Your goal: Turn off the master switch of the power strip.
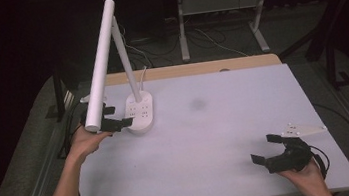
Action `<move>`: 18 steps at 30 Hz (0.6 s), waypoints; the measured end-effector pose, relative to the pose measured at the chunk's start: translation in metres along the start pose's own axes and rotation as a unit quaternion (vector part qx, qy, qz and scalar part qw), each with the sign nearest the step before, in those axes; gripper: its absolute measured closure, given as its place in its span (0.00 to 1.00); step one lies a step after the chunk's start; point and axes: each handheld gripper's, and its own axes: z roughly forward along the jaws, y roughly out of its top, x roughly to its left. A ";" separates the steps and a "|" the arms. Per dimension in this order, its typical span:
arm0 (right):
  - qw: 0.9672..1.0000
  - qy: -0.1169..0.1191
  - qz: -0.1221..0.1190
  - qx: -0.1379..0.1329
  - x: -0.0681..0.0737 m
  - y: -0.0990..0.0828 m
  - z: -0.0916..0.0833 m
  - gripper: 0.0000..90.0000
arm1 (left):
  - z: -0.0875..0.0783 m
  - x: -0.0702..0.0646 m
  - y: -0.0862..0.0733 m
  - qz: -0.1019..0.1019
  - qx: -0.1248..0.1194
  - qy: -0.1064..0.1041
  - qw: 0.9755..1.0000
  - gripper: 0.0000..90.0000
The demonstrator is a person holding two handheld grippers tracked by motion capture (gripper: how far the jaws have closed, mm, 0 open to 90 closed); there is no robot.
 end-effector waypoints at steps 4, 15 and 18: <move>1.000 0.000 0.001 0.001 0.000 0.000 0.000 0.00 | 0.002 0.006 0.005 0.002 0.003 0.005 1.000 0.07; 1.000 0.000 0.001 -0.001 0.000 0.000 0.000 0.00 | 0.012 0.020 0.018 -0.006 0.010 0.026 1.000 0.12; 1.000 0.000 0.001 0.001 0.001 0.000 0.000 0.00 | 0.014 0.023 0.021 -0.005 0.013 0.032 0.999 0.15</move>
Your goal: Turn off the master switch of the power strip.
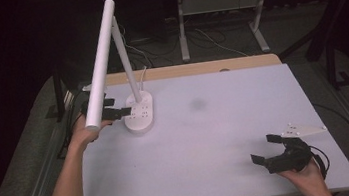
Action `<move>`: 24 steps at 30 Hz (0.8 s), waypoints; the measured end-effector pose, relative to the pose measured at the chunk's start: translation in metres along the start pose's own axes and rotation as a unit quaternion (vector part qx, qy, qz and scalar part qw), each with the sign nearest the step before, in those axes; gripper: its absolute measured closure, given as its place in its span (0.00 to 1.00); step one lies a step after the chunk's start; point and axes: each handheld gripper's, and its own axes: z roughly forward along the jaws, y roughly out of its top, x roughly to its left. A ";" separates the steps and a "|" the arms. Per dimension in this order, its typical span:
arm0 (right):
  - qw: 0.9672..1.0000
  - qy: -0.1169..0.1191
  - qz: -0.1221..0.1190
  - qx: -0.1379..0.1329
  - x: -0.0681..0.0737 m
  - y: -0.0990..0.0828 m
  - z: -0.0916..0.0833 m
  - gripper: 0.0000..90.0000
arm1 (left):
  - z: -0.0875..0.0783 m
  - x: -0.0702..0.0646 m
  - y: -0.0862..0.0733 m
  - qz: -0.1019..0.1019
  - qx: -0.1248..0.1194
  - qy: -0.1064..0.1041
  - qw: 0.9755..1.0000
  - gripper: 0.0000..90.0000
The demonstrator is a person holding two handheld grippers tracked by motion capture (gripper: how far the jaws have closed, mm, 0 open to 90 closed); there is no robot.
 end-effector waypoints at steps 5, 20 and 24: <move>1.000 0.000 0.000 -0.001 0.000 0.000 0.000 0.00 | 0.006 0.010 0.007 -0.010 -0.012 -0.002 1.000 0.17; 1.000 -0.003 -0.002 -0.001 0.000 -0.001 -0.001 0.00 | 0.013 0.034 0.026 -0.062 -0.006 0.013 0.998 0.29; 1.000 -0.003 -0.004 -0.002 0.000 -0.001 -0.001 0.00 | 0.017 0.041 0.023 -0.078 -0.009 0.012 0.997 0.34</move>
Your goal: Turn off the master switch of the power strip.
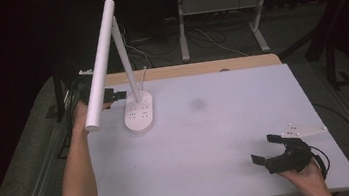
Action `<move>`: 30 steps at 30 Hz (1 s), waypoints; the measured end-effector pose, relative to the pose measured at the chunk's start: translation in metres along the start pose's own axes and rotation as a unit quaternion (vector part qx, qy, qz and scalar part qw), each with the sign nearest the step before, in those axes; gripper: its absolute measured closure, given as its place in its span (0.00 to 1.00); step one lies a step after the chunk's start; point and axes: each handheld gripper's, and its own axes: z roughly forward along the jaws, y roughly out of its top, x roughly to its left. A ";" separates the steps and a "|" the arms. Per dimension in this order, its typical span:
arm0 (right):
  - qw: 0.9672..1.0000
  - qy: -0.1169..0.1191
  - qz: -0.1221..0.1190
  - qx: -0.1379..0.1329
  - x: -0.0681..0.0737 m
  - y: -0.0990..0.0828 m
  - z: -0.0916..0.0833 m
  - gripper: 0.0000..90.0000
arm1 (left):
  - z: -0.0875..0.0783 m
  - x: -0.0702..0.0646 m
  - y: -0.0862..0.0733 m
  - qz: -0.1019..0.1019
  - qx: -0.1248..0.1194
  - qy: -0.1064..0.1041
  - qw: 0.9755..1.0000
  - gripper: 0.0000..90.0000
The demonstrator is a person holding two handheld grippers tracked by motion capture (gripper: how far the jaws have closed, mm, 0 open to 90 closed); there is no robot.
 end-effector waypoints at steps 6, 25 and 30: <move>1.000 0.000 0.001 -0.001 0.000 0.000 0.000 0.00 | 0.007 0.007 -0.002 -0.026 -0.010 0.006 1.000 0.51; 1.000 -0.003 0.001 -0.004 0.000 -0.001 -0.002 0.00 | 0.029 0.017 -0.009 -0.089 -0.035 -0.006 0.995 0.84; 1.000 -0.005 0.002 -0.005 0.000 -0.001 -0.002 0.00 | 0.033 0.018 -0.015 -0.096 -0.031 -0.011 0.995 0.96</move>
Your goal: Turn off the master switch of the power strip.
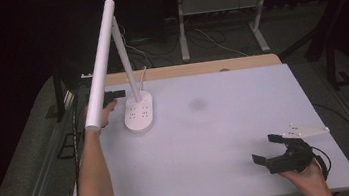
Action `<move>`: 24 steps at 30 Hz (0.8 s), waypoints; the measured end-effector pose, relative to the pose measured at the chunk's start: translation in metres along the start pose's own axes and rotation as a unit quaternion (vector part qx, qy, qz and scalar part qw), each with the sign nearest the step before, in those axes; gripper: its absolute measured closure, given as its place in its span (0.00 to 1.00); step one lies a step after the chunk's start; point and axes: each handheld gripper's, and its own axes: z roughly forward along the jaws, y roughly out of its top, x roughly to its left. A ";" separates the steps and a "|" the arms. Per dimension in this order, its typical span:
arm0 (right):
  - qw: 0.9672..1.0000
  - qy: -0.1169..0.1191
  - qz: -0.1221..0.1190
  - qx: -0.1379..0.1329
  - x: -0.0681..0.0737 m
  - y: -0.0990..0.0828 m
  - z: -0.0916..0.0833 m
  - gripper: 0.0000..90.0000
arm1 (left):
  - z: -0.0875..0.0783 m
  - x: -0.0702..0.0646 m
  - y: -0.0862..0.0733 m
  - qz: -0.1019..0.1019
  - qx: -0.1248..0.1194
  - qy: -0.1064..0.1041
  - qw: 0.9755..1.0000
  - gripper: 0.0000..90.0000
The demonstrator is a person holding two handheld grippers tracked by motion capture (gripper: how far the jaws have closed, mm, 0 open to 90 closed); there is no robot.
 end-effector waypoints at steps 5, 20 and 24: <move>1.000 -0.001 -0.001 0.001 0.000 0.000 0.001 0.00 | 0.006 0.003 -0.009 -0.022 0.000 0.015 1.000 1.00; 1.000 -0.001 -0.002 0.004 0.001 0.000 0.002 0.00 | 0.020 0.004 -0.020 -0.035 -0.006 0.029 0.999 1.00; 1.000 -0.003 -0.004 0.004 0.000 0.000 0.003 0.00 | 0.023 0.005 -0.022 -0.040 -0.008 0.025 0.999 1.00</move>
